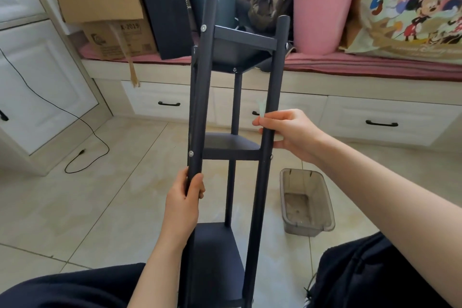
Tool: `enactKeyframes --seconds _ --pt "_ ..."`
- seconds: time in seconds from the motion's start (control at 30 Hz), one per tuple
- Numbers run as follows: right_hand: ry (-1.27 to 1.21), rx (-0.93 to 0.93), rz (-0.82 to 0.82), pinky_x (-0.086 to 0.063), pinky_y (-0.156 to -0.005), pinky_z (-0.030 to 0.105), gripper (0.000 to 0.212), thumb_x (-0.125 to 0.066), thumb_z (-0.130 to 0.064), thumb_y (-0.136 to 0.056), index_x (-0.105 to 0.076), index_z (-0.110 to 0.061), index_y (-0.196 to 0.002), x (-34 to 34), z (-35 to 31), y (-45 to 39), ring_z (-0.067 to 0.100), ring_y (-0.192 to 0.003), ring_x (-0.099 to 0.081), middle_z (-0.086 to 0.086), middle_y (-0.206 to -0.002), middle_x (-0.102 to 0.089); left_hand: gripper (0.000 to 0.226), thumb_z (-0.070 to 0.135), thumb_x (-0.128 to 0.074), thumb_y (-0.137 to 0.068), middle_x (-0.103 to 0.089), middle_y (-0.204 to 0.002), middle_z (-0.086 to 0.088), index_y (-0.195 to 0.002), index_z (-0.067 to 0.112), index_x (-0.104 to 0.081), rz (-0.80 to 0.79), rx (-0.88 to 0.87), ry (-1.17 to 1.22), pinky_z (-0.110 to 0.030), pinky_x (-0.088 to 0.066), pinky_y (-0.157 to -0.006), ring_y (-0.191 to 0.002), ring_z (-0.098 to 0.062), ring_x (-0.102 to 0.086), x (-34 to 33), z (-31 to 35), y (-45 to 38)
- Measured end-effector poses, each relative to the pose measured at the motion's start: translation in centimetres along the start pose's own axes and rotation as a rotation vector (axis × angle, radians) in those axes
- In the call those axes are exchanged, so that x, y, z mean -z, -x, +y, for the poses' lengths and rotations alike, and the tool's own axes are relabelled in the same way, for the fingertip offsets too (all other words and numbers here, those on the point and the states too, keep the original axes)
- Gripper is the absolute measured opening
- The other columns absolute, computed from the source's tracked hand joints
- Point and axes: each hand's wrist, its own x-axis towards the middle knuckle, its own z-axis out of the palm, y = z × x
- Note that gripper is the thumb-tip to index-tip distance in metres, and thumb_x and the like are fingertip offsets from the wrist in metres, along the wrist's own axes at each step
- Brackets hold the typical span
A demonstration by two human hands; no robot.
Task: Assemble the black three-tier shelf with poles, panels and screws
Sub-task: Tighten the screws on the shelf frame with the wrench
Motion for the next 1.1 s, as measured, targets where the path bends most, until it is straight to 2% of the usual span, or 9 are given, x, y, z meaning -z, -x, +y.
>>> enactKeyframes --seconds 0.2,0.3,0.53,0.63,0.7,0.77,0.9,1.0,1.1 --pt "-0.021 0.079 -0.042 -0.062 -0.076 0.039 0.009 -0.07 -0.019 -0.09 -0.078 -0.014 -0.088 -0.8 -0.7 1.3 0.024 -0.093 -0.068 0.008 -0.099 -0.07 0.019 0.029 -0.046 -0.105 -0.056 -0.069 0.006 -0.093 0.036 -0.06 0.056 0.022 0.02 -0.011 -0.044 -0.061 -0.063 -0.002 -0.052 -0.2 -1.2 0.4" --pt "0.025 0.094 -0.028 -0.06 -0.084 0.046 0.015 -0.071 -0.021 -0.089 -0.077 -0.008 -0.095 -1.4 -1.0 1.8 0.029 -0.101 -0.066 0.012 -0.109 -0.064 0.025 0.031 -0.044 -0.106 -0.057 -0.075 -0.002 -0.09 0.045 -0.058 0.066 0.044 0.02 -0.017 -0.045 -0.062 -0.064 -0.003 -0.051 -0.4 -1.5 0.4" --pt "0.096 0.112 0.012 -0.058 -0.086 0.05 0.017 -0.072 -0.023 -0.088 -0.078 -0.009 -0.097 -1.7 -1.1 2.2 0.033 -0.106 -0.063 0.011 -0.109 -0.058 0.022 0.032 -0.044 -0.106 -0.057 -0.072 0.003 -0.09 0.031 -0.059 0.088 0.052 -0.005 -0.027 -0.043 -0.068 -0.064 -0.003 -0.05 -0.2 -1.9 -0.5" --pt "0.186 0.216 -0.002 -0.057 -0.087 0.046 0.008 -0.073 -0.024 -0.089 -0.079 -0.02 -0.092 -2.1 -1.4 2.5 0.03 -0.101 -0.061 0.005 -0.097 -0.051 0.027 0.032 -0.043 -0.107 -0.054 -0.074 -0.005 -0.087 0.023 -0.058 0.116 0.026 -0.039 -0.027 -0.04 -0.064 -0.063 -0.005 -0.047 0.2 -2.2 -1.5" --pt "0.287 0.303 -0.019 -0.056 -0.083 0.034 0.007 -0.072 -0.026 -0.089 -0.079 -0.029 -0.089 -2.2 -1.7 2.7 0.019 -0.089 -0.057 -0.002 -0.089 -0.045 0.03 0.035 -0.043 -0.107 -0.052 -0.07 -0.001 -0.087 0.021 -0.059 0.125 0.048 -0.056 -0.027 -0.039 -0.061 -0.062 -0.007 -0.045 0.2 -2.5 -1.9" --pt "0.381 0.355 -0.029 -0.048 -0.071 0.018 0.008 -0.071 -0.029 -0.09 -0.078 -0.033 -0.089 -2.1 -2.1 2.9 0.01 -0.078 -0.05 -0.005 -0.086 -0.042 0.025 0.036 -0.044 -0.106 -0.057 -0.076 0.01 -0.096 0.023 -0.064 0.142 0.103 -0.033 -0.023 -0.04 -0.063 -0.069 -0.009 -0.05 0.1 -2.5 -2.1" --pt "0.468 0.371 -0.075 -0.048 -0.07 0.015 0.012 -0.07 -0.026 -0.09 -0.079 -0.025 -0.099 -2.5 -2.6 3.3 0.012 -0.083 -0.052 0.001 -0.093 -0.047 0.028 0.022 -0.053 -0.103 -0.05 -0.123 0.005 -0.13 0.024 -0.06 0.312 0.16 -0.015 -0.024 -0.046 -0.083 -0.093 -0.006 -0.055 -0.5 -0.9 -2.0" --pt "0.449 0.376 -0.068 -0.044 -0.066 0.009 0.014 -0.071 -0.026 -0.089 -0.079 -0.021 -0.1 -3.3 -2.8 3.4 0.009 -0.078 -0.05 -0.005 -0.089 -0.045 0.035 0.014 -0.058 -0.097 -0.042 -0.124 0.011 -0.129 0.031 -0.058 0.425 -0.07 -0.123 -0.026 -0.041 -0.093 -0.111 -0.009 -0.049 -1.3 1.8 -1.1" --pt "0.441 0.369 -0.075 -0.05 -0.073 0.018 0.015 -0.071 -0.027 -0.089 -0.079 -0.021 -0.101 -3.8 -2.9 3.3 0.009 -0.082 -0.052 -0.006 -0.089 -0.045 0.041 0.031 -0.058 -0.094 -0.044 -0.139 0.019 -0.135 0.031 -0.054 0.199 -0.312 -0.18 -0.018 -0.031 -0.111 -0.135 0.002 -0.035 -2.2 3.6 0.1"
